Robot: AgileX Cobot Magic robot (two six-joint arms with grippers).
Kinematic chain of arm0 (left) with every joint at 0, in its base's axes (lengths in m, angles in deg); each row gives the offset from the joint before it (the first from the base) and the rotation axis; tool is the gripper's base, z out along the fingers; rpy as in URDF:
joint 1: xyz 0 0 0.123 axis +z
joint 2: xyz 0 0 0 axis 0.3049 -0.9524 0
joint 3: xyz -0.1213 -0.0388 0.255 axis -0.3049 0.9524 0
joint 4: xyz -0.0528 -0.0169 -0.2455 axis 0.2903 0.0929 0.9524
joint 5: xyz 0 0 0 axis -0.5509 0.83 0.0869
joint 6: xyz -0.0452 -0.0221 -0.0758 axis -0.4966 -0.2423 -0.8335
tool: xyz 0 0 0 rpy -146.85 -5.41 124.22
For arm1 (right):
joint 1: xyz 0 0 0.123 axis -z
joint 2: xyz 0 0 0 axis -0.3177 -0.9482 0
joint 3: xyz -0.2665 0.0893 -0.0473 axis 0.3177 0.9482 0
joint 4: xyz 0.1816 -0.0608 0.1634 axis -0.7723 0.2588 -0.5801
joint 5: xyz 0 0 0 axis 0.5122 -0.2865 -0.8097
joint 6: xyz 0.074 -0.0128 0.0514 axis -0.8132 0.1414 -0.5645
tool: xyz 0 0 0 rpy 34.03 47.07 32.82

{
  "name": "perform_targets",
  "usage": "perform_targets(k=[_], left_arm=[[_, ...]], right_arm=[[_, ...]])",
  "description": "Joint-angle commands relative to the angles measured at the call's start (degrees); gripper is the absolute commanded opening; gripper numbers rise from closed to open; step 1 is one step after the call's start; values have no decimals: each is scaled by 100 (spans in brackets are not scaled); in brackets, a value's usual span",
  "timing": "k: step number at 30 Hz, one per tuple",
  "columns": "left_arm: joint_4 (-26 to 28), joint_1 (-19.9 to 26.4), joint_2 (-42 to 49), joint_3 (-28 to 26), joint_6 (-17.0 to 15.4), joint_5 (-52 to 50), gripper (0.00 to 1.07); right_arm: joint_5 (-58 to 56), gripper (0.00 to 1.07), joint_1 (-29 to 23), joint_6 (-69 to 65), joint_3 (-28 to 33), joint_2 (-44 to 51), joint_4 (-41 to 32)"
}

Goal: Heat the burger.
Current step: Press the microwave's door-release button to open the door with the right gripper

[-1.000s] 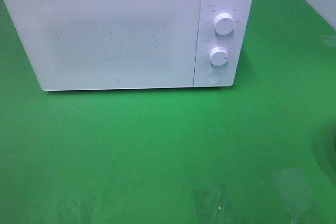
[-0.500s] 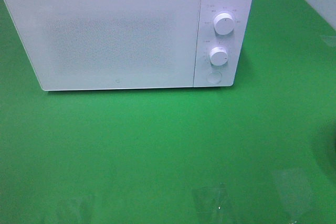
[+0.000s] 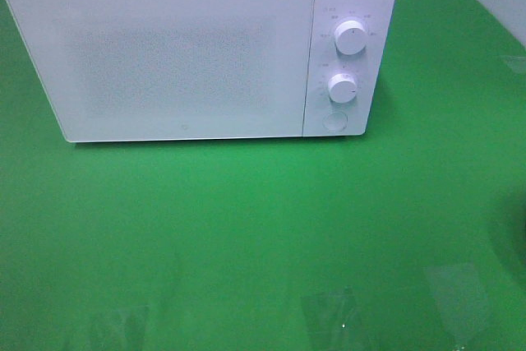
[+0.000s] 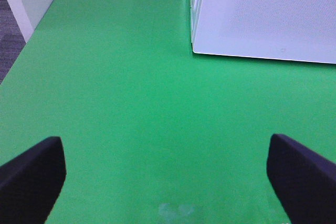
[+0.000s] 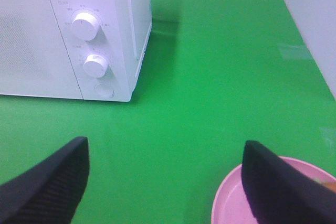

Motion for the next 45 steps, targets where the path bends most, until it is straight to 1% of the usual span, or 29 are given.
perform_targets(k=[1, 5, 6, 7, 9, 12, 18, 21, 22, 27, 29, 32, 33, 36, 38, 39, 40, 43, 44, 45], left_arm=[[46, 6, 126, 6, 0, -80, 98], [46, 6, 126, 6, 0, -80, 98], [46, 6, 126, 6, 0, -80, 98], [46, 6, 126, 6, 0, -80, 98], [46, 6, 126, 6, 0, -80, 98], [46, 6, 126, 6, 0, -80, 98], [46, 6, 126, 6, 0, -80, 98], [46, 6, 126, 6, 0, -80, 98], [46, 6, 126, 6, 0, -80, 98], [46, 6, 126, 6, 0, -80, 98], [46, 6, 126, 6, 0, -80, 98], [46, 6, 126, 6, 0, -80, 98], [46, 6, 126, 6, 0, -80, 98], [46, 6, 126, 6, 0, -80, 98], [46, 6, 126, 6, 0, -80, 98], [46, 6, 126, 6, 0, -80, 98], [46, 6, 126, 6, 0, -80, 98], [46, 6, 126, 6, 0, -80, 98], [46, 6, 126, 6, 0, -80, 98], [46, 6, 126, 6, 0, -80, 98]], right_arm=[[785, 76, 0, 52, -17, -613, 46], [1203, 76, 0, 46, -17, -980, 46], [1564, 76, 0, 46, -17, -1197, 46], [1564, 76, 0, 46, -17, -1197, 46], [2097, 76, 0, 46, -17, -1536, 46], [2200, 76, 0, 46, -17, -1604, 46], [2939, 76, 0, 46, -17, -2246, 46], [3031, 76, 0, 46, -17, -2320, 46], [3243, 76, 0, 46, -17, -2515, 46], [3678, 76, 0, 46, -17, -2905, 46], [4160, 76, 0, 52, -17, -3380, 46], [4463, 76, 0, 52, -17, -3610, 46], [4778, 76, 0, 52, -17, -3862, 46], [4893, 76, 0, 52, -17, -3959, 46], [5483, 76, 0, 52, -17, -4440, 46], [5483, 76, 0, 52, -17, -4440, 46], [5787, 76, 0, 57, -17, -4710, 46], [6119, 76, 0, 103, -11, -4968, 34], [6532, 76, 0, 218, 46, -5225, -6], [6532, 76, 0, 218, 46, -5225, -6]])
